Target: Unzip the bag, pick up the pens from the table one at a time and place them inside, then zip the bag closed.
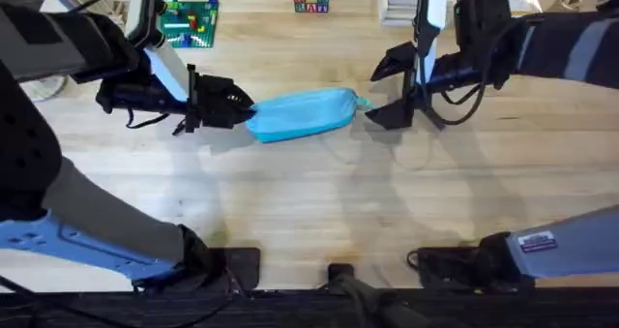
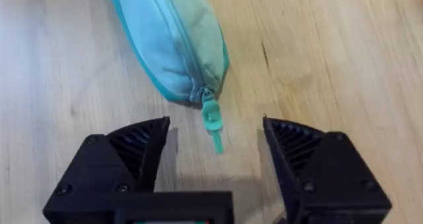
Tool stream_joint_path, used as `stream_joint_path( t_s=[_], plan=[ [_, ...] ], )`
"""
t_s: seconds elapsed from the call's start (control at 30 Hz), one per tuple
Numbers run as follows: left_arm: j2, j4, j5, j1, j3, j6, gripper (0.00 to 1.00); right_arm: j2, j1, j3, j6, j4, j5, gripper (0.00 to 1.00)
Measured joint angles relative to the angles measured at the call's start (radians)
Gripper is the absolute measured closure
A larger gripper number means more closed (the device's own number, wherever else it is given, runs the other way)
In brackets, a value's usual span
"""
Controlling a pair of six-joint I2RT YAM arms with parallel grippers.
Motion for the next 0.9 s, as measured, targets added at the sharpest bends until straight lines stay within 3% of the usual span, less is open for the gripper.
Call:
stream_joint_path(
  t_s=[0.9],
  plan=[
    [0.0,-0.001,0.0,0.0,0.0,0.0,0.958,0.098,0.021,0.003,0.0,0.085,-0.01,0.188]
  ],
)
